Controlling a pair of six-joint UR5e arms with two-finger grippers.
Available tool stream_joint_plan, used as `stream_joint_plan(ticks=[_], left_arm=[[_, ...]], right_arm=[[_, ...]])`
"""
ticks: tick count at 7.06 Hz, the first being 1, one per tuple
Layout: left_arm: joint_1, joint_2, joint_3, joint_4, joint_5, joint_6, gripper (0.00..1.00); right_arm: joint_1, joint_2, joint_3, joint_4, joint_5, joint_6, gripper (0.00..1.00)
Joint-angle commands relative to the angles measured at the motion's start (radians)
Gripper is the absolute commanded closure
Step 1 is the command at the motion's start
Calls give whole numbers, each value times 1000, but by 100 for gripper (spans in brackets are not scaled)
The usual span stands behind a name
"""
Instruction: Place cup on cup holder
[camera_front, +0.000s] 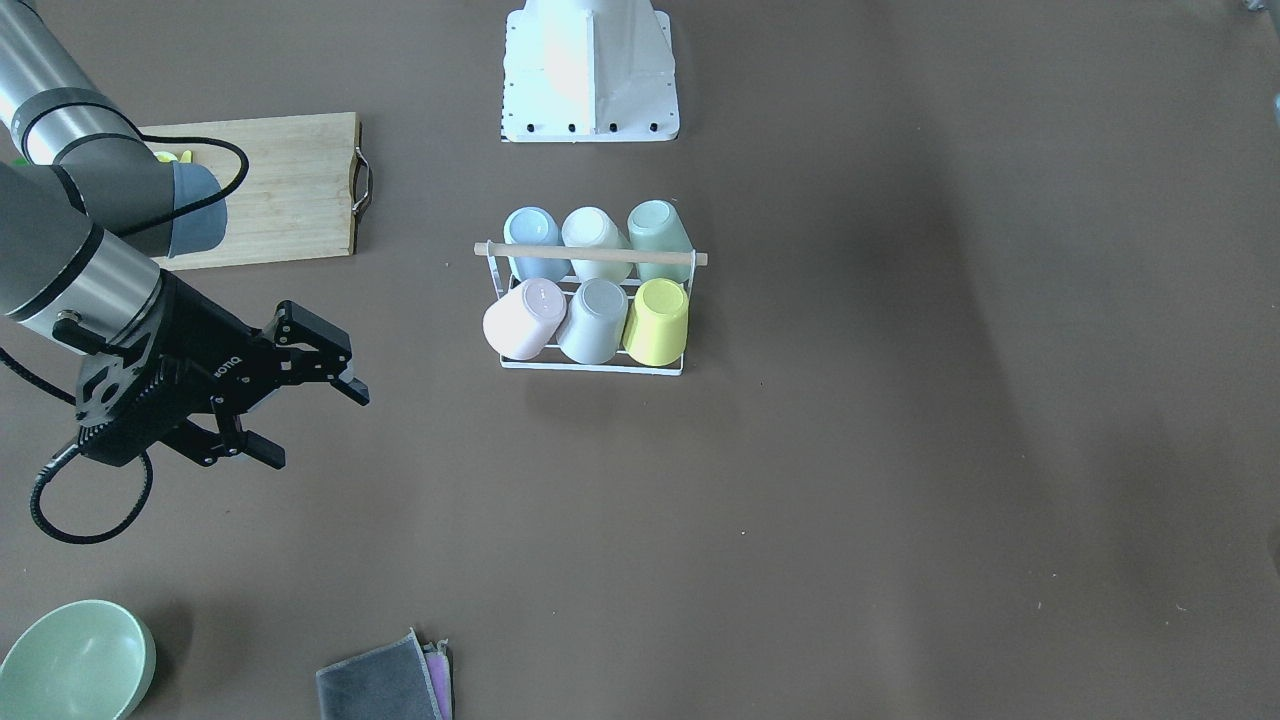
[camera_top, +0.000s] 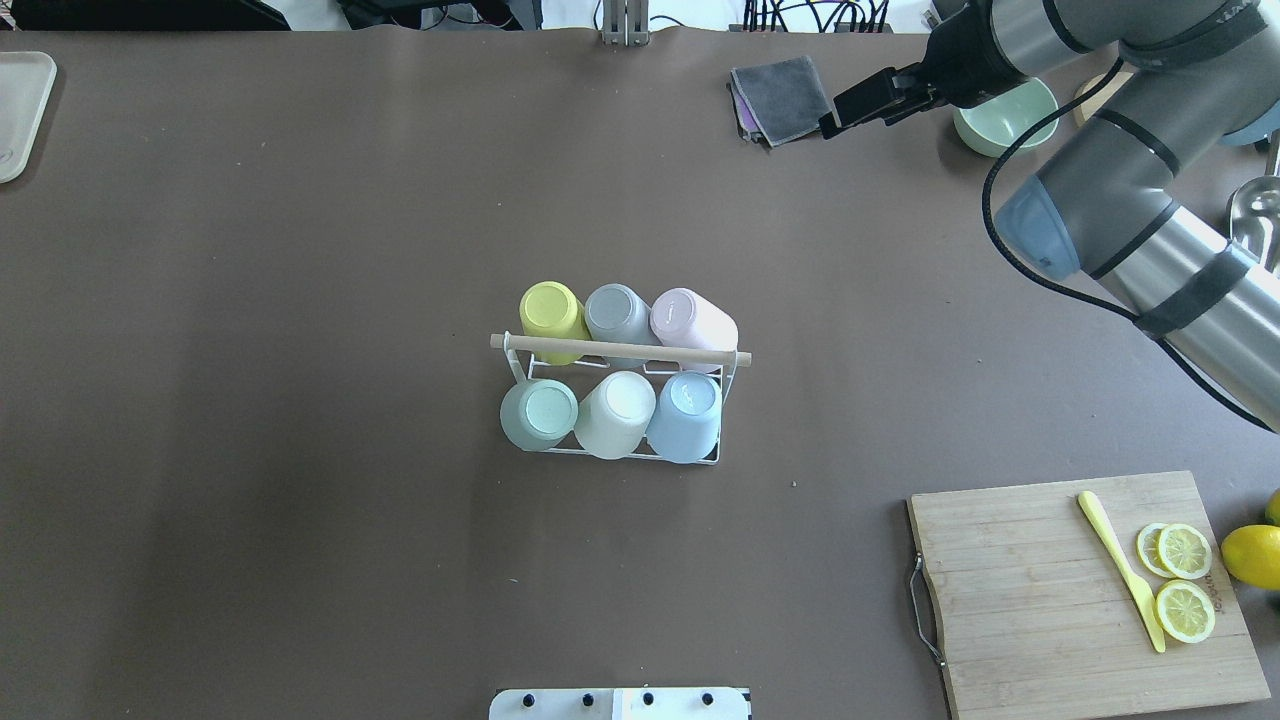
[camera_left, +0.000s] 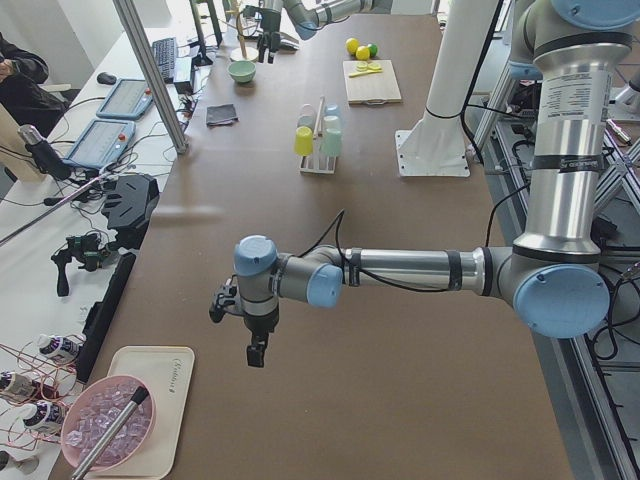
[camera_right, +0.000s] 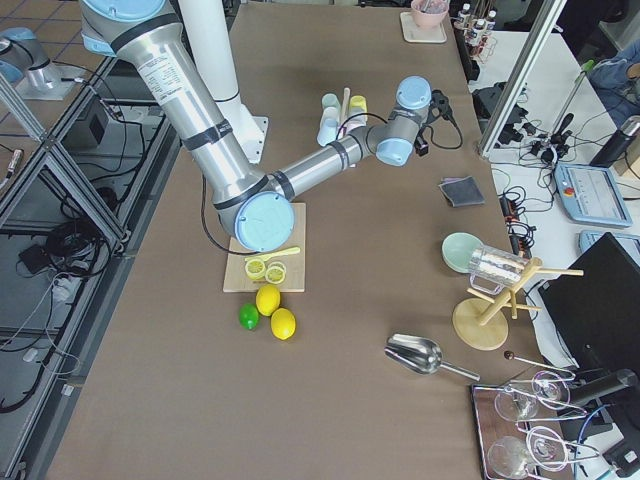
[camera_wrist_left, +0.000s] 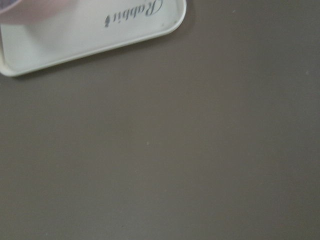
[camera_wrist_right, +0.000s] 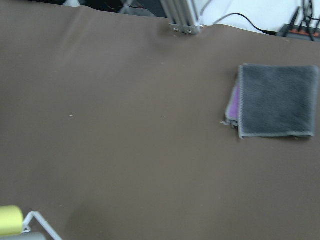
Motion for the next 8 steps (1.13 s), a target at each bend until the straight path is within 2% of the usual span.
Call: stream_joint_plan(ticks=[1,2,3,4,5,7,8], left_arm=[[-105,96,-14,-2,-99,17,2],[-105,113,-52,7,-120,-26,2],[-102,109,-89,21,-121,-158,2],[-102,107,-130,23,-130,-254,2],[-101,110,-150,23,-196,-291,2],[-46,104,-237,94,-203,-394,2],[-41,110,-247,107,-200,-388,2]], right_arm=[[-91,-138,127,-218,-222,-8,0],[-93,-240,178,-239,-230,-81,0],[-93,-351,233,-240,-214,-106,0],[-50,-410,231,-243,-157,-109,0],[61,-409,206,-308,-55,-126,0],[224,-457,218,-470,10,-328,0],[279,-496,206,-515,29,-351,0]])
